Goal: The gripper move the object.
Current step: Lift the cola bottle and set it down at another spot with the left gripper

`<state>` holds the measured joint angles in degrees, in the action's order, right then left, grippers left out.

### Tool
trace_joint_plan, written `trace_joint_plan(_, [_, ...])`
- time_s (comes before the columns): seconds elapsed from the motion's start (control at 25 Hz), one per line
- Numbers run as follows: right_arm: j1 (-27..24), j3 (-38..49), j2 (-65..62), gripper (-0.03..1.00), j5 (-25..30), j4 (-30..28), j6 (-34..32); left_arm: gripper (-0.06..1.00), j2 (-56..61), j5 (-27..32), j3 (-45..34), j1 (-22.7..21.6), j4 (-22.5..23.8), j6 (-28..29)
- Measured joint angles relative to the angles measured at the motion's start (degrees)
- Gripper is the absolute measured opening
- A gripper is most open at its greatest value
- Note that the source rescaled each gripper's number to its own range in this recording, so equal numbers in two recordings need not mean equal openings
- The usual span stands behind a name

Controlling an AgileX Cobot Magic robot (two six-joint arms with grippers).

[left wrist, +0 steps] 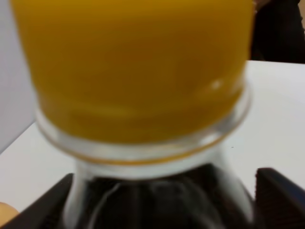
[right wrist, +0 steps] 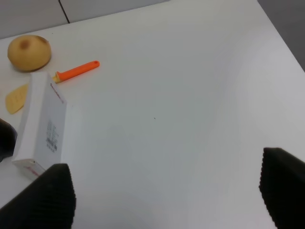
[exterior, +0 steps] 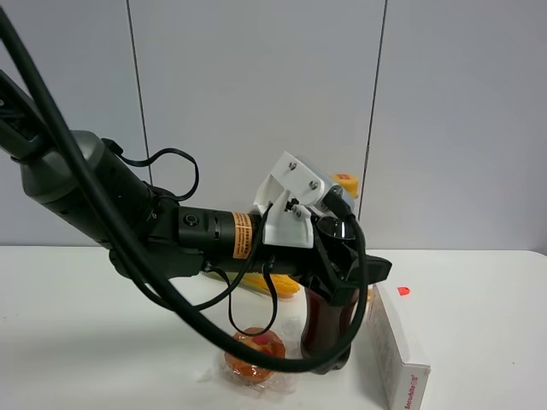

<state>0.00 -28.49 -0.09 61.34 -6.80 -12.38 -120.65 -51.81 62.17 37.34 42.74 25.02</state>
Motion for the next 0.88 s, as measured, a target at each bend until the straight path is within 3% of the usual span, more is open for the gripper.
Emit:
trace_joint_plan(0.16, [0.0,0.0,0.0,1.0,0.0,0.0,0.0,0.45,0.3,0.9,0.0,0.0,0.0,0.0])
trace_joint_plan(0.28, [0.0,0.0,0.0,1.0,0.0,0.0,0.0,0.53,1.8,5.1,0.0,0.0,-1.0,0.1])
trace_joint_plan(0.44, [0.0,0.0,0.0,1.0,0.0,0.0,0.0,0.86,3.5,11.5,0.0,0.0,-1.6,0.7])
trace_joint_plan(0.52, [0.0,0.0,0.0,1.0,0.0,0.0,0.0,0.95,3.8,13.8,0.0,0.0,-1.6,1.5])
trace_joint_plan(0.88, [0.0,0.0,0.0,1.0,0.0,0.0,0.0,0.98,3.8,14.1,0.0,0.0,-0.9,11.0])
